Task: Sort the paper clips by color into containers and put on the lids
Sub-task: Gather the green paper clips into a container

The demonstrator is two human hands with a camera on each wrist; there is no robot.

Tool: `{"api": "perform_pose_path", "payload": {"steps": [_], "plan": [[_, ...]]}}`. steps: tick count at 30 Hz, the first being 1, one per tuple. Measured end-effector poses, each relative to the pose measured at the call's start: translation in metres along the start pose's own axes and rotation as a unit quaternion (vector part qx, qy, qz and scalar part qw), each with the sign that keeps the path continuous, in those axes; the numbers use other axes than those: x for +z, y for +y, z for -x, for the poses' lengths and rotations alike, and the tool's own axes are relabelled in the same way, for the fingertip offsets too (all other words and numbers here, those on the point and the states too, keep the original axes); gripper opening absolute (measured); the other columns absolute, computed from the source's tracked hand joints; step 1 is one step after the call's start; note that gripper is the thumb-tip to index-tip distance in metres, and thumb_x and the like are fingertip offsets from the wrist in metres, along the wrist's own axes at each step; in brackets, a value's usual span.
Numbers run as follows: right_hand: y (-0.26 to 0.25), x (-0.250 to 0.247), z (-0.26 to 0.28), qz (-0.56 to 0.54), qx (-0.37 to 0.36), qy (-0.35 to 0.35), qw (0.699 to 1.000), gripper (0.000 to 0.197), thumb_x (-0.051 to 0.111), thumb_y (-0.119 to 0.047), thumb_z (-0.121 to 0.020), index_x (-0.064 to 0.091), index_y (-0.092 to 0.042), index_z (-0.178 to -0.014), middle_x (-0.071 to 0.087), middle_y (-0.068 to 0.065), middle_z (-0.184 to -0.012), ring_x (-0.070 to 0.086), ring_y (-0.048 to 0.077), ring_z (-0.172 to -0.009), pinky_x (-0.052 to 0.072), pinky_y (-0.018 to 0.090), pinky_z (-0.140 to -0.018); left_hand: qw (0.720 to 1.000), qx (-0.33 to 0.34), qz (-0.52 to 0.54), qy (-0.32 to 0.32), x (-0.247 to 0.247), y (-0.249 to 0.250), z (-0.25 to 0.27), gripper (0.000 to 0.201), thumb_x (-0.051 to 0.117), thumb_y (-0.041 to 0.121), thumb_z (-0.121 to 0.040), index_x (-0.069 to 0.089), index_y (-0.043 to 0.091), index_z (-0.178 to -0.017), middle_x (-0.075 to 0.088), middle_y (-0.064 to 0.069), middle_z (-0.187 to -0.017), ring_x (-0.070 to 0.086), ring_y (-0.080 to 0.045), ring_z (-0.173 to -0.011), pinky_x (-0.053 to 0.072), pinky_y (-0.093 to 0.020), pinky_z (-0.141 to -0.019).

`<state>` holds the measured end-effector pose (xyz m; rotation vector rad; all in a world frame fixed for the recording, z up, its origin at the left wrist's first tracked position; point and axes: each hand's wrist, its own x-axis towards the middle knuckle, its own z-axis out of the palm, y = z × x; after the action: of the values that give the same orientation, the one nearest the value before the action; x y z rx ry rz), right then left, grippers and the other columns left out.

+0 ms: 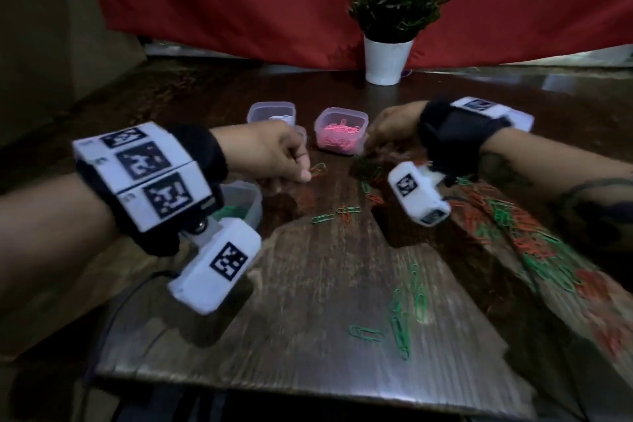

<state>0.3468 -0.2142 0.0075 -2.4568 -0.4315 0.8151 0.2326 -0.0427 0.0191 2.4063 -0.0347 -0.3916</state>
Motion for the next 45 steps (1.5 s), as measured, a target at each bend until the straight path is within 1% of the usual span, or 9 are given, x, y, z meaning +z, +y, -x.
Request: {"api": "perform_pose_path", "payload": {"steps": [4,8,17,24,29,36,39,43,45], "plan": [[-0.034,0.019,0.025,-0.127,-0.089,-0.094,0.983,0.024,0.049,0.0,-0.091,0.051,-0.006,-0.068,0.055,-0.001,-0.045,0.049,0.003,-0.033,0.036,0.011,-0.033,0.996,-0.007,0.085,0.021,-0.007,-0.023,0.039,0.013,0.061,-0.001,-0.084,0.056,0.01,-0.081,0.055,-0.005,-0.066,0.052,0.0,-0.047,0.044,-0.012,-0.042],[-0.068,0.05,0.045,-0.066,-0.162,-0.155,0.972,0.006,0.054,-0.004,-0.088,0.057,0.001,-0.089,0.053,0.005,-0.061,0.048,0.008,-0.042,0.041,0.014,-0.038,0.987,0.0,0.139,0.08,-0.006,-0.039,0.06,0.01,0.063,0.001,-0.083,0.059,0.01,-0.084,0.059,-0.009,-0.074,0.054,0.0,-0.054,0.047,-0.013,-0.046],[-0.06,0.062,0.055,-0.017,-0.146,-0.019,0.989,0.021,0.061,-0.013,-0.087,0.058,-0.009,-0.067,0.049,0.012,-0.067,0.04,0.026,-0.062,0.031,0.027,-0.051,0.969,0.007,0.219,0.111,0.003,-0.039,0.069,0.01,0.069,0.007,-0.077,0.059,0.009,-0.076,0.056,0.001,-0.061,0.054,0.002,-0.05,0.043,-0.011,-0.043],[-0.086,0.068,0.055,0.032,-0.169,0.017,0.985,0.021,0.056,-0.009,-0.089,0.057,-0.009,-0.068,0.047,0.004,-0.06,0.038,0.008,-0.045,0.03,0.017,-0.042,0.978,-0.04,-0.149,0.142,-0.015,-0.061,0.064,0.005,0.075,0.021,-0.076,0.072,0.024,-0.078,0.06,0.017,-0.065,0.055,0.003,-0.065,0.034,-0.012,-0.054],[-0.12,0.09,0.038,0.11,-0.172,-0.042,0.978,0.009,0.058,-0.009,-0.088,0.065,-0.006,-0.093,0.055,0.001,-0.063,0.048,0.009,-0.051,0.039,0.015,-0.043,0.976,-0.05,-0.118,0.175,-0.027,-0.069,0.069,0.013,0.078,0.013,-0.072,0.068,0.018,-0.079,0.064,0.001,-0.074,0.058,-0.011,-0.07,0.041,-0.02,-0.062],[-0.125,0.079,0.033,0.062,-0.157,-0.045,0.985,0.017,0.056,-0.001,-0.088,0.056,-0.006,-0.071,0.051,0.005,-0.055,0.045,0.01,-0.044,0.036,0.012,-0.037,0.986,-0.036,-0.014,0.161,-0.034,-0.09,0.075,0.017,0.075,0.003,-0.074,0.067,0.019,-0.072,0.061,0.005,-0.065,0.053,0.0,-0.058,0.042,-0.015,-0.064],[-0.122,0.074,0.032,0.087,-0.163,-0.012,0.983,0.022,0.057,-0.004,-0.087,0.055,-0.011,-0.067,0.053,0.002,-0.059,0.047,0.007,-0.047,0.036,0.009,-0.038,0.98,-0.025,-0.12,0.158,-0.03,-0.088,0.065,0.011,0.074,0.009,-0.076,0.07,0.019,-0.078,0.059,0.014,-0.064,0.051,0.004,-0.054,0.037,-0.007,-0.053],[-0.122,0.092,0.027,0.125,-0.176,0.023,0.976,0.001,0.065,-0.006,-0.081,0.065,-0.006,-0.08,0.061,0.004,-0.067,0.051,0.009,-0.053,0.038,0.017,-0.045,0.956,-0.033,-0.273,0.1,-0.024,-0.078,0.043,0.019,0.069,0.019,-0.082,0.071,0.03,-0.097,0.057,0.01,-0.076,0.05,-0.008,-0.074,0.038,-0.023,-0.068],[-0.117,0.101,0.025,0.169,-0.188,0.019,0.967,0.012,0.068,-0.008,-0.079,0.07,-0.009,-0.091,0.064,0.004,-0.075,0.055,0.012,-0.063,0.042,0.021,-0.053,0.948,-0.048,-0.308,0.07,-0.024,-0.076,0.037,0.021,0.069,0.021,-0.082,0.07,0.033,-0.099,0.052,0.012,-0.075,0.049,-0.011,-0.08,0.036,-0.026,-0.07]]}}
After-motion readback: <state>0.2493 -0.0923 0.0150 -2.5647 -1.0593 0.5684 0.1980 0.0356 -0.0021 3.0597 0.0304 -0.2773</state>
